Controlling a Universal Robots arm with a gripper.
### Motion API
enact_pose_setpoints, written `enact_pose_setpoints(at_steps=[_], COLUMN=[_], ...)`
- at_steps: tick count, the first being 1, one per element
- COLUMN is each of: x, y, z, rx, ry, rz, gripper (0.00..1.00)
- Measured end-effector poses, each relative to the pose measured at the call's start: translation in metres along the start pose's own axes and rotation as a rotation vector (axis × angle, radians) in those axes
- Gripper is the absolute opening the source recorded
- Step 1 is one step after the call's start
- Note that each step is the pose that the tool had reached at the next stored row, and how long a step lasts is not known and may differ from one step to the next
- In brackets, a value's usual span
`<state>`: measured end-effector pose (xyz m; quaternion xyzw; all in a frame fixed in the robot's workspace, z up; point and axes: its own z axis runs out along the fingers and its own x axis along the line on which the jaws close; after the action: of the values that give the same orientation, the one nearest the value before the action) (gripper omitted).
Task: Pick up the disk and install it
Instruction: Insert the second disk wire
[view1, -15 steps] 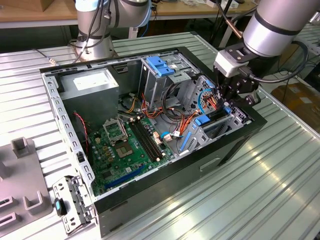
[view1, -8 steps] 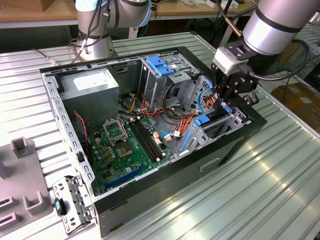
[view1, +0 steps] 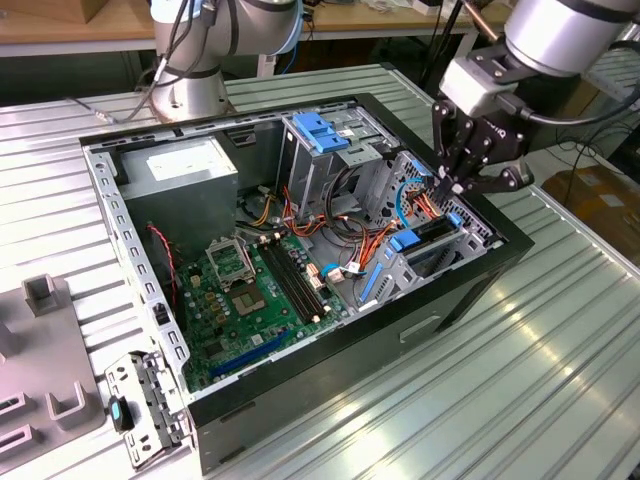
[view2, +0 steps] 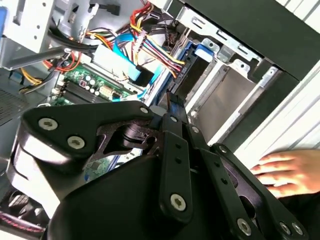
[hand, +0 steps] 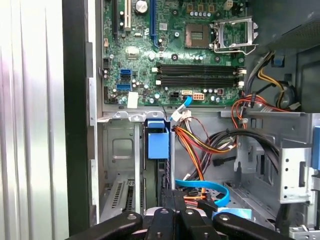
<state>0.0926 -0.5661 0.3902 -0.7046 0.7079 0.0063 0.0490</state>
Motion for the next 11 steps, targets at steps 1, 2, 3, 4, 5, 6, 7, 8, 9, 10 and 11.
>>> enact_pose_setpoints(at_steps=[1,2,3,4,5,6,7,8,9,10,11], x=[-0.0014,-0.0028,-0.008,-0.0134,-0.0208,-0.0256,-0.0294,-0.0342,-0.0382,-0.0389,-0.0392], y=[-0.0001,-0.0002,-0.0004,-0.0004,-0.0005,-0.0007,-0.0009,-0.0017,-0.0047,-0.0054,-0.0056], z=[-0.0016,-0.0027,-0.0051,-0.0054,-0.0051,-0.0048,-0.0046,-0.0041,-0.0037,-0.0033,-0.0028], rx=[-0.0013,-0.0021,-0.0041,-0.006,-0.0109,-0.0154,-0.0187,-0.0228,-0.0263,-0.0263,-0.0263], ry=[-0.0004,-0.0003,-0.0002,0.0004,0.0021,0.0035,0.0044,0.0064,0.0121,0.0178,0.0232], rz=[0.0,0.0,0.0,0.0,0.001,0.001,0.001,0.001,0.001,0.001,0.001], gripper=[0.11,0.11,0.11,0.11,0.11,0.11,0.11,0.11,0.11,0.11,0.11])
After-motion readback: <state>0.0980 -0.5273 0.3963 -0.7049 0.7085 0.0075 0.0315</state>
